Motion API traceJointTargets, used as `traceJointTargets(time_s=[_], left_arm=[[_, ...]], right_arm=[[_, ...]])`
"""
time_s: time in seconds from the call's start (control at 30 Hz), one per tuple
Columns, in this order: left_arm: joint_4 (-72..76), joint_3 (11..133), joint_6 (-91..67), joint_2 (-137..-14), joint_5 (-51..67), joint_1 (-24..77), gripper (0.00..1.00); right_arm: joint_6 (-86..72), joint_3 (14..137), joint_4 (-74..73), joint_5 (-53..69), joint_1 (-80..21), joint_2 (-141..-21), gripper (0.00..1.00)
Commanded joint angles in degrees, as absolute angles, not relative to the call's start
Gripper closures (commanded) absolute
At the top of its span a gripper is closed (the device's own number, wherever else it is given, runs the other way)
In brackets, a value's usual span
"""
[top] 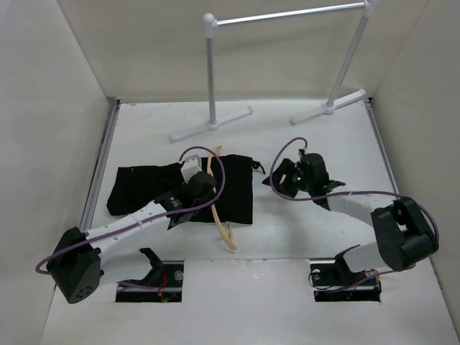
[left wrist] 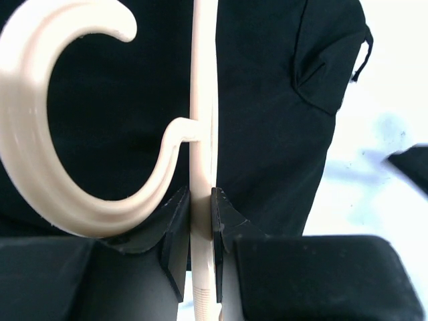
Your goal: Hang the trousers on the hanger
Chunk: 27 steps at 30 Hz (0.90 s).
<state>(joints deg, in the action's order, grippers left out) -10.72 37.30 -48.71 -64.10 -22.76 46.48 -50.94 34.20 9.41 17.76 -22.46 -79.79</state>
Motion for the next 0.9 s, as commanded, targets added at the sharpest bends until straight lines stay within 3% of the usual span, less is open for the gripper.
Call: traceJointTargets(time_s=[0.0,0.2,0.27,0.33,0.4,0.57,0.87], left_arm=[[-9.9,37.8,-48.3,-64.3,-25.0,47.3,0.98],[-9.7,37.5,-48.3,-64.2,-24.9,47.7,0.98],[-9.8,37.3,-48.3,-63.9,-24.8,47.8,0.98],[-10.3,37.1,-48.3,-63.5,-24.8,47.7,0.98],[-10.7,36.7,-48.2,-62.7,-24.9,47.4,0.98],[-13.6,35.7,-47.5,-59.8,-24.9,45.5,0.98],[-17.7,33.6,-44.6,-54.8,-24.2,40.6,0.98]], right_arm=[[-50.4,36.0,13.4,21.0,-28.6,-82.4,0.30],[-56.1,33.1,23.8,22.5,-36.2,-91.6,0.39],[-58.5,32.7,27.8,22.8,-36.6,-94.0,0.53],[-61.4,31.6,32.4,22.4,-36.5,-95.7,0.76],[-62.9,30.2,35.1,21.8,-35.6,-94.8,0.88],[-61.7,27.2,31.2,19.4,-31.1,-84.5,0.93],[-54.5,24.9,17.1,17.3,-26.6,-72.4,0.93]])
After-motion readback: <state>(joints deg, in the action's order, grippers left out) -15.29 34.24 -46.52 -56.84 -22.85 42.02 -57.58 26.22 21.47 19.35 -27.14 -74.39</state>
